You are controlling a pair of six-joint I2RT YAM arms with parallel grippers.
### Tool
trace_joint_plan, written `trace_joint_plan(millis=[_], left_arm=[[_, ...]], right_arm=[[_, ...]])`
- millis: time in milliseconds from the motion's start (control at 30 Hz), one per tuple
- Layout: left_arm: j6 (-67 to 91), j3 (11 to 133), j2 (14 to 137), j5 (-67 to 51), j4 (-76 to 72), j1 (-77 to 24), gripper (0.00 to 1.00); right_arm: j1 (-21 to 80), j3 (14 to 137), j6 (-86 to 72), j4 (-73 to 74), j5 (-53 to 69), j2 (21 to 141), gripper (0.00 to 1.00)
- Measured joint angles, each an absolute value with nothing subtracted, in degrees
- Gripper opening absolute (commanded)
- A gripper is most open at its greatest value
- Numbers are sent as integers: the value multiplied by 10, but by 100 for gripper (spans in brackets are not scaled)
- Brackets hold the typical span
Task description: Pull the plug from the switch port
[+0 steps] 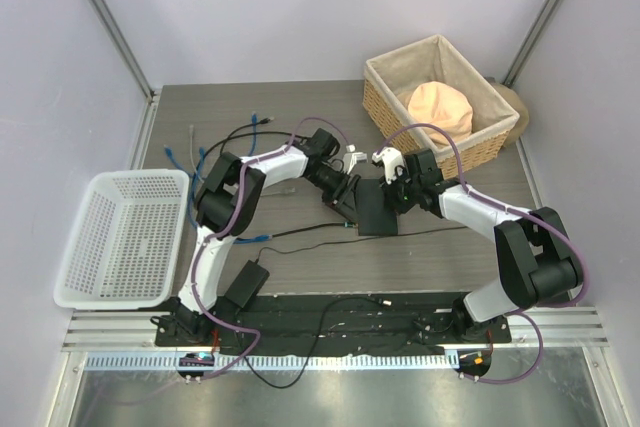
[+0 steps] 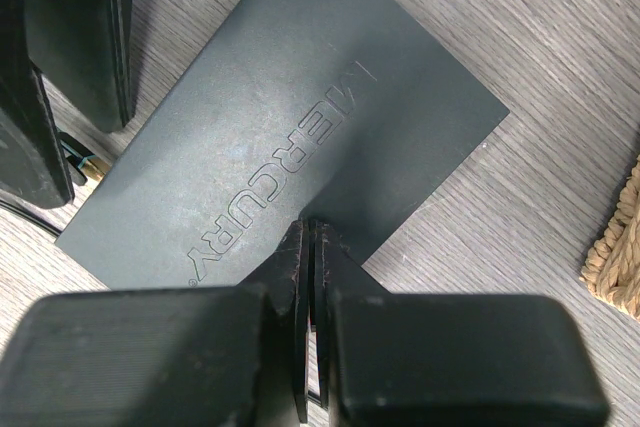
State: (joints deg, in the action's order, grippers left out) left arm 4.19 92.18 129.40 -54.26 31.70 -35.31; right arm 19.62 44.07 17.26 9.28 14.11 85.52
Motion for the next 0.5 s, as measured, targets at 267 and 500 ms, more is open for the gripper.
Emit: trace_joint_plan(millis=[267,500], left_arm=[[13,933,1301,-551,348,-356,44],[-15,950,1311,-551,375,-357,41]], right_arm=[[196,441,173,93,141,855,1],[196,441,172,93,142,855,1]])
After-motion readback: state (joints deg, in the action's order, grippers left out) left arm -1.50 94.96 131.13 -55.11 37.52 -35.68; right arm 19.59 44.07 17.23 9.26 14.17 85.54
